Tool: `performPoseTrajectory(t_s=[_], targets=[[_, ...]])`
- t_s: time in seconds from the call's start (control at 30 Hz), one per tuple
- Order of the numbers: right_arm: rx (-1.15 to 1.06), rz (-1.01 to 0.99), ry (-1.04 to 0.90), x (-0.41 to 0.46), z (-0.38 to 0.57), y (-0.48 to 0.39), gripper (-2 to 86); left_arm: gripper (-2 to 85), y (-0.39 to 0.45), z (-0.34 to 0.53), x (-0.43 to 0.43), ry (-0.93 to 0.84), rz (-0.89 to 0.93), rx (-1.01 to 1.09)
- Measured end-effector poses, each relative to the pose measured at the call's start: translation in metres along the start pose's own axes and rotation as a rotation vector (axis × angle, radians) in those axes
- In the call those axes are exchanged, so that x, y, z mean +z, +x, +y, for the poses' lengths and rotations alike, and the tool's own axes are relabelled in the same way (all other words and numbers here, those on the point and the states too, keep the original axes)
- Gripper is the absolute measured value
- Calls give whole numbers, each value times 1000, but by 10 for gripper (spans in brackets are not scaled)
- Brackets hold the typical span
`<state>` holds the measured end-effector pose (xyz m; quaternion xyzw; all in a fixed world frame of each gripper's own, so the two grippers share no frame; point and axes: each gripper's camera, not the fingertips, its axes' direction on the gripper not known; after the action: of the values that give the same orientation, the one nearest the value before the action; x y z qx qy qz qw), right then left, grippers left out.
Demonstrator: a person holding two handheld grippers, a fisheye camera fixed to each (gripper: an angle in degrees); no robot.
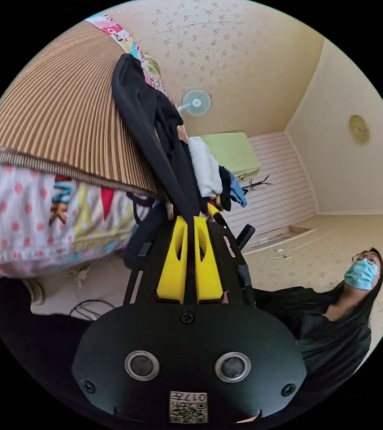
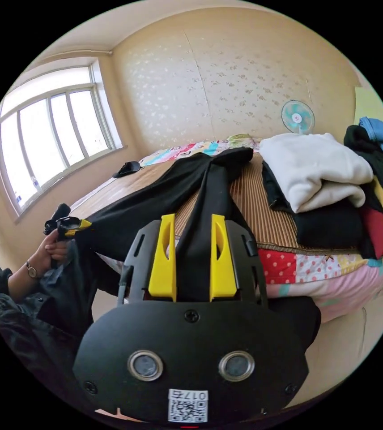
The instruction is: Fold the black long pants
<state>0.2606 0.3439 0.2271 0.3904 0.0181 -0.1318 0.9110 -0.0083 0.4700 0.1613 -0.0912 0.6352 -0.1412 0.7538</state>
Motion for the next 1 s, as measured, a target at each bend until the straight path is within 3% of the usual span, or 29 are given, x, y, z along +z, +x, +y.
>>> performPoseTrajectory(t_s=[0.13,0.2,0.3,0.37,0.47,0.57,0.63,0.7,0.8,0.9,1.0], targets=[[-97,-9,-244,45,-11,-15,179,32,-7,34,13,-30,-321,-37],[-115,104,-350,69,-10,-22,167,66,-9,37,-5,82,-268,-43],[-187,386,-341,75,-4,-42,97,92,-9,42,-28,238,-273,15],[-184,405,-353,74,-2,-44,61,84,-12,45,-29,253,-316,50],[-121,219,-246,31,-6,-29,32,78,-22,48,-26,250,-279,63],[-22,-220,10,-50,-9,15,24,78,-26,49,-28,278,-199,89],[25,-615,181,-87,0,70,21,78,-27,46,-27,266,-172,120],[11,-758,227,-97,12,103,20,78,-29,43,-23,237,-175,121],[122,-779,88,-82,28,147,20,78,-31,38,-16,181,-167,129],[358,-595,-189,-53,42,181,22,79,-31,35,-14,144,-182,126],[261,-601,-175,-65,35,175,23,79,-25,38,-24,174,-162,126]])
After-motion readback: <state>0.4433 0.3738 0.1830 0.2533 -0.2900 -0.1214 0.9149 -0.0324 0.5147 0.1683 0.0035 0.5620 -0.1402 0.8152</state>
